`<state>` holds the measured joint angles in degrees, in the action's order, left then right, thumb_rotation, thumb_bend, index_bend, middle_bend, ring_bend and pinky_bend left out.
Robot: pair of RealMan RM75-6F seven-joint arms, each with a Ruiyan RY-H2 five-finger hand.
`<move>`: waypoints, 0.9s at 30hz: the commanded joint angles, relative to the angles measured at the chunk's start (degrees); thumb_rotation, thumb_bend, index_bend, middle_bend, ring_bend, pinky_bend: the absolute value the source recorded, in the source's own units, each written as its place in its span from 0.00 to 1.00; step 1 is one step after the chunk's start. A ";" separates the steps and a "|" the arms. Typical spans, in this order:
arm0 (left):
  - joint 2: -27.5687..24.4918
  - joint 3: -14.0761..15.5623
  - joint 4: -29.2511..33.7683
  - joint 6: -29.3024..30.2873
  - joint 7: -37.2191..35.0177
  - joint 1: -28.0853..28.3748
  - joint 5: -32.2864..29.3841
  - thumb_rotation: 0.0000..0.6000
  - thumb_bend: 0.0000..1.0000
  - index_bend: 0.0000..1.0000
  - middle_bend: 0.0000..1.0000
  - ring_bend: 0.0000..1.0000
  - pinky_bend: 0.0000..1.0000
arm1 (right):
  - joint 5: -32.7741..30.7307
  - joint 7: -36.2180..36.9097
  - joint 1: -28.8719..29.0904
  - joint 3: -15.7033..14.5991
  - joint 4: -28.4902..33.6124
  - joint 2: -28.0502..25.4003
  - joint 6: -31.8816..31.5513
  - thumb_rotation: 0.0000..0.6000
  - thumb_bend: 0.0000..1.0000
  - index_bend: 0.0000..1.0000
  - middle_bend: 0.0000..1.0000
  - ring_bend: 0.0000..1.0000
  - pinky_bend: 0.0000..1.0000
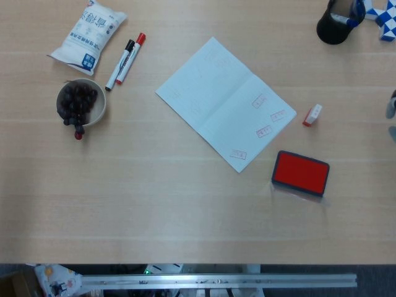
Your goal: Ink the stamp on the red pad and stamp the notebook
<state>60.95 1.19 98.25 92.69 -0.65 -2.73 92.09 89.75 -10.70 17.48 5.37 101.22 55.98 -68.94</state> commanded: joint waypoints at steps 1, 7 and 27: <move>0.05 -0.02 -0.11 0.02 -0.09 -0.06 -0.17 1.00 0.22 0.13 0.13 0.15 0.14 | -0.46 -2.35 3.23 1.13 -2.02 2.88 3.16 1.00 0.29 0.52 0.42 0.34 0.32; 0.19 -0.01 -0.50 -0.41 -0.32 -0.07 -0.75 1.00 0.22 0.13 0.13 0.15 0.14 | -0.90 -6.04 7.01 1.44 -5.32 7.00 7.03 1.00 0.28 0.51 0.39 0.33 0.31; 0.00 -0.42 -0.97 -0.62 -1.54 -0.04 -1.68 1.00 0.22 0.13 0.13 0.15 0.14 | -6.45 -15.84 14.47 -0.02 -20.32 21.24 15.43 1.00 0.26 0.40 0.29 0.22 0.23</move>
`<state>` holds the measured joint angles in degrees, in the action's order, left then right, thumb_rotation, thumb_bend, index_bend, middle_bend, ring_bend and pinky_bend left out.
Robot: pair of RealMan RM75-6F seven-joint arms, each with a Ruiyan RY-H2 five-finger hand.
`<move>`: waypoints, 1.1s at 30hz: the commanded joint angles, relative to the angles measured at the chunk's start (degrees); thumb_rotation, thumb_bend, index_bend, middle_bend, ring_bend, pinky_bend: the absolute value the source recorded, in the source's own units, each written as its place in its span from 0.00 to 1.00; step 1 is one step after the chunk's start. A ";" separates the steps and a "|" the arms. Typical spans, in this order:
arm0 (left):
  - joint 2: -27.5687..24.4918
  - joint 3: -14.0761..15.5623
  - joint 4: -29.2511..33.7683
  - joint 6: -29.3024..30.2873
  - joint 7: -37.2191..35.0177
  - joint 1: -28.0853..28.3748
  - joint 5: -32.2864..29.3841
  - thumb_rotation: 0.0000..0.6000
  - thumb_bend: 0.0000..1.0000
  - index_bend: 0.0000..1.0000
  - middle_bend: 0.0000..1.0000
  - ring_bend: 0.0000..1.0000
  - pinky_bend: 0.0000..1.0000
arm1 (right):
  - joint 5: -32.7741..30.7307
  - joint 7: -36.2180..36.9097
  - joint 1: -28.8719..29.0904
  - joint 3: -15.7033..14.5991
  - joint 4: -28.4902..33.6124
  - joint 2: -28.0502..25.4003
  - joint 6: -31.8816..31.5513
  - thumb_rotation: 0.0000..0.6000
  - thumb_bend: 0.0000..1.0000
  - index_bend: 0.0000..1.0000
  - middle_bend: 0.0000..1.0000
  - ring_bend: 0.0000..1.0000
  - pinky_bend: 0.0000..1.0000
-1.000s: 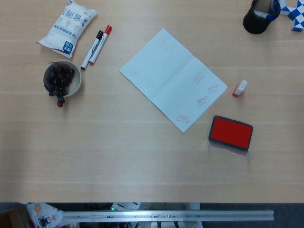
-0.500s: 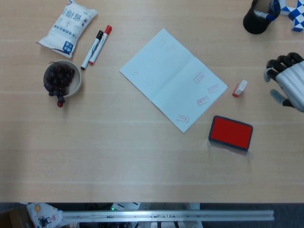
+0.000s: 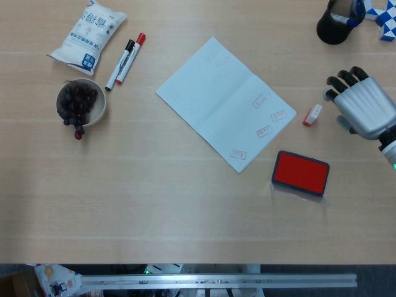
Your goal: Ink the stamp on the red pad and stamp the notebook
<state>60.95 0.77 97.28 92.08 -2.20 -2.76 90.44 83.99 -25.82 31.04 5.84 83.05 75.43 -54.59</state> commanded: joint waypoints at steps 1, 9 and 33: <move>0.01 -0.02 -0.02 -0.03 0.01 -0.01 -0.10 1.00 0.22 0.13 0.13 0.15 0.14 | -0.87 -0.84 1.16 -0.60 -2.94 2.39 1.42 1.00 0.26 0.40 0.29 0.22 0.23; -0.06 -0.18 -0.19 -0.21 -0.29 0.00 -0.59 1.00 0.22 0.13 0.13 0.15 0.14 | -2.45 -2.34 3.20 -1.16 -9.08 7.58 3.51 1.00 0.26 0.40 0.29 0.22 0.23; -0.18 -0.48 -1.20 -0.46 -1.46 -0.19 -1.77 1.00 0.22 0.13 0.13 0.15 0.14 | -7.78 -3.89 7.17 -0.72 -17.95 15.99 6.87 1.00 0.26 0.40 0.29 0.22 0.23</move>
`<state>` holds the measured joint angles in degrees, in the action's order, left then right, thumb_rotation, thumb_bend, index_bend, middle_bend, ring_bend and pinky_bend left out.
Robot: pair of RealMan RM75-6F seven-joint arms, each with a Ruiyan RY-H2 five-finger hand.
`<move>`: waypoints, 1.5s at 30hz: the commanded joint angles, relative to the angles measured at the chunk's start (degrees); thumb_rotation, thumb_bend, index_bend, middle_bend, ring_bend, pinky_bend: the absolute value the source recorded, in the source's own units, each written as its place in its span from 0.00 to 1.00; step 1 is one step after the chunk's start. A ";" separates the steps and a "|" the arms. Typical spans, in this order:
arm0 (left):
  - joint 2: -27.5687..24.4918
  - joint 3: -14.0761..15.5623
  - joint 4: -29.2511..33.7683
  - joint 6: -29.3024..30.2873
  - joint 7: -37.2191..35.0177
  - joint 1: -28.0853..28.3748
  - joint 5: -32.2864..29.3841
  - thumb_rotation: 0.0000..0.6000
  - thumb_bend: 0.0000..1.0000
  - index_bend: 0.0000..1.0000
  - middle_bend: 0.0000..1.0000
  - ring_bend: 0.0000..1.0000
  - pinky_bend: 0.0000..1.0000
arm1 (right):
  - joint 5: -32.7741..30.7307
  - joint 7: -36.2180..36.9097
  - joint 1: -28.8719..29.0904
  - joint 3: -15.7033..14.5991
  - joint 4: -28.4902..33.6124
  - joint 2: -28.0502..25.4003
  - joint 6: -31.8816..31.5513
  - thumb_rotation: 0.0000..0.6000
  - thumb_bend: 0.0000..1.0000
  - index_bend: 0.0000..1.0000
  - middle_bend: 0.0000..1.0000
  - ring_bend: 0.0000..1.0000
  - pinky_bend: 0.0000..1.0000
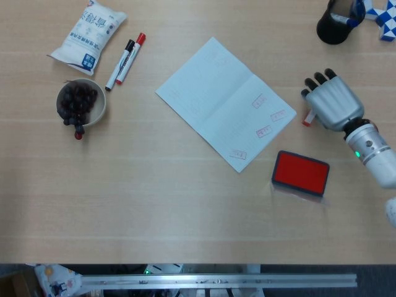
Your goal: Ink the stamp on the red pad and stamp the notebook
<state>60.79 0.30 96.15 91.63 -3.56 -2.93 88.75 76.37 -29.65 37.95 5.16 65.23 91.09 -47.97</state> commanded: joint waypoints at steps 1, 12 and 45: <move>-0.03 -0.05 -0.11 -0.02 -0.16 -0.03 -0.15 1.00 0.22 0.13 0.13 0.15 0.14 | -0.19 -0.09 0.37 -0.13 -0.07 0.48 0.33 1.00 0.26 0.40 0.29 0.22 0.23; 0.10 -0.03 -0.49 -0.17 -0.35 0.05 -0.01 1.00 0.22 0.13 0.13 0.15 0.14 | -0.10 -0.09 -0.05 -1.51 2.02 -0.96 -0.76 1.00 0.27 0.40 0.29 0.22 0.23; 0.19 -0.06 -1.17 -0.03 -0.93 -0.28 -0.35 1.00 0.22 0.13 0.13 0.15 0.14 | -2.21 0.72 0.70 -1.96 -0.19 0.95 -0.31 1.00 0.32 0.49 0.31 0.22 0.23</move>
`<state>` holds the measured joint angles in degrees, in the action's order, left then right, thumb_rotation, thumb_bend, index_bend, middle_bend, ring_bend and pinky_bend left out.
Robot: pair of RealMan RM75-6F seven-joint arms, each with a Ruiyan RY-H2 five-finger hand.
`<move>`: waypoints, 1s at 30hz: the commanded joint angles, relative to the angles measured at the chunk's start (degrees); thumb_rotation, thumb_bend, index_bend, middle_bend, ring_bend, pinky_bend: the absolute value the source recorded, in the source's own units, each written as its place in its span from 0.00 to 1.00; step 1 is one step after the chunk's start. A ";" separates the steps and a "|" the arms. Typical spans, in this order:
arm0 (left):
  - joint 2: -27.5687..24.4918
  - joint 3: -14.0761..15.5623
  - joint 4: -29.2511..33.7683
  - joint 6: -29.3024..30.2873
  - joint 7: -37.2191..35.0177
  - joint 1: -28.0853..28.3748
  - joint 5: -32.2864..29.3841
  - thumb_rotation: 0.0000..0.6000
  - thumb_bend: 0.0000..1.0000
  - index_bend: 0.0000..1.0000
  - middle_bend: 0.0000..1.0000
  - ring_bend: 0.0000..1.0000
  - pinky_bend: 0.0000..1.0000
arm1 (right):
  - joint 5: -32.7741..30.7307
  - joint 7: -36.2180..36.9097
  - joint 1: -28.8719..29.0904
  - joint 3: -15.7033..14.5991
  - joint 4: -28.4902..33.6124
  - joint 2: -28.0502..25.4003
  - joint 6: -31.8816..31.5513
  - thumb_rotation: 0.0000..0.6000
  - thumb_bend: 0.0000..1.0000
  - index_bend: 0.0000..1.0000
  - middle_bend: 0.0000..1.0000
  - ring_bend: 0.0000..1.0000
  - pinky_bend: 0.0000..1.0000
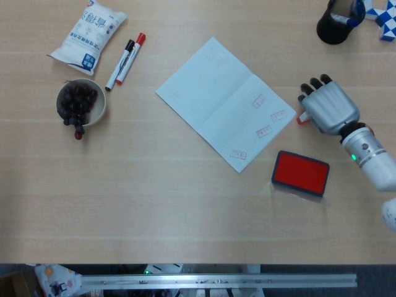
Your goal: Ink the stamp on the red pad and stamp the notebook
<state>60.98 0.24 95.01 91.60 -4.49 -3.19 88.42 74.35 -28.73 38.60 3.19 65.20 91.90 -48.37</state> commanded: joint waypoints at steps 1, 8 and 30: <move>0.01 -0.01 -0.07 0.05 -0.11 -0.06 -0.07 1.00 0.22 0.13 0.13 0.15 0.14 | -0.42 -0.42 0.11 0.03 -0.27 0.25 0.27 1.00 0.32 0.50 0.31 0.22 0.23; -0.05 -0.06 -0.36 0.23 -0.53 -0.24 -0.24 1.00 0.22 0.13 0.13 0.15 0.14 | -1.27 -0.93 0.23 0.33 0.73 -0.11 0.17 1.00 0.32 0.54 0.33 0.22 0.23; 0.19 0.24 0.48 -0.36 1.08 0.13 0.52 1.00 0.22 0.13 0.13 0.15 0.14 | 10.20 -1.05 -3.43 -7.01 24.93 -15.94 -6.08 1.00 0.33 0.64 0.42 0.27 0.23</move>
<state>61.16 0.48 95.48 91.25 -3.43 -3.07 88.95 83.88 -29.97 35.51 -3.24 89.67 76.33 -54.04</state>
